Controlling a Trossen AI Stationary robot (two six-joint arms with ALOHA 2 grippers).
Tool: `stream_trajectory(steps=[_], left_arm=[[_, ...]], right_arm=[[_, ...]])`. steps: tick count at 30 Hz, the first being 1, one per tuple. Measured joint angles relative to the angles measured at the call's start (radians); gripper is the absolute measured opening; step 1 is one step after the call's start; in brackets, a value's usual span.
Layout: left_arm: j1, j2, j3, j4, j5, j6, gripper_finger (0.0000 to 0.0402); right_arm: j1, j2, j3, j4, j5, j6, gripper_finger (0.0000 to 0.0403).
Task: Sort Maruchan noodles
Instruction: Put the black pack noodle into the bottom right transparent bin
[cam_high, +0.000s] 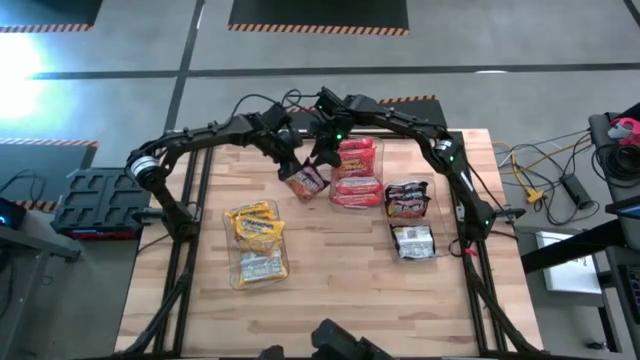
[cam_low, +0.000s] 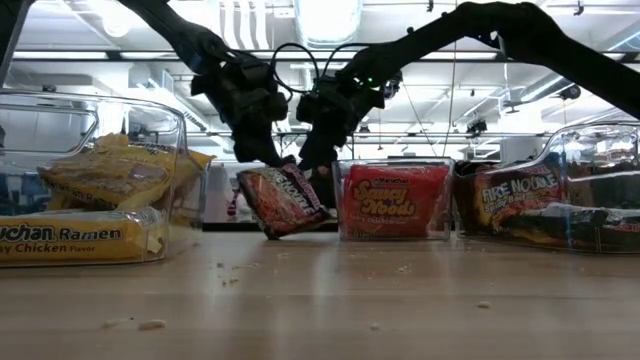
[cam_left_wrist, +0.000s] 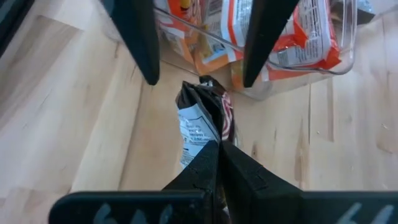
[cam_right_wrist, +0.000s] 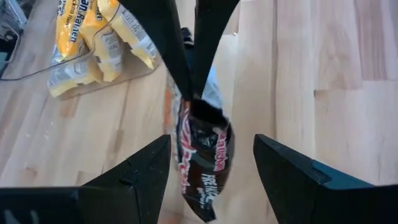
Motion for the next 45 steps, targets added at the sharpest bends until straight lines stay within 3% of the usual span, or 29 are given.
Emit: stream_trajectory(steps=[7,18,32,37,42,45], left_arm=[[0.000,0.000,0.001,0.001,-0.001,0.001,0.0000],[-0.005,0.000,-0.001,-0.008,0.000,0.002,0.0000],[0.030,0.025,-0.025,-0.129,-0.045,-0.062,0.0000],[0.054,0.025,-0.091,-0.079,-0.093,-0.089,0.0000],[0.083,0.025,-0.138,0.002,-0.217,-0.185,0.0000],[0.094,0.026,-0.144,0.004,-0.218,-0.205,0.0000]], right_arm=[[0.008,0.000,-0.020,0.018,-0.070,-0.013,0.0219],[0.022,0.000,-0.068,0.094,-0.070,-0.013,0.0219],[0.084,0.000,-0.142,0.047,-0.103,0.116,0.0219],[0.143,0.000,-0.174,0.050,-0.039,0.053,0.0219],[0.205,0.000,-0.189,0.054,0.071,-0.001,0.0219],[0.234,0.000,-0.202,0.049,0.088,-0.007,0.0219]])
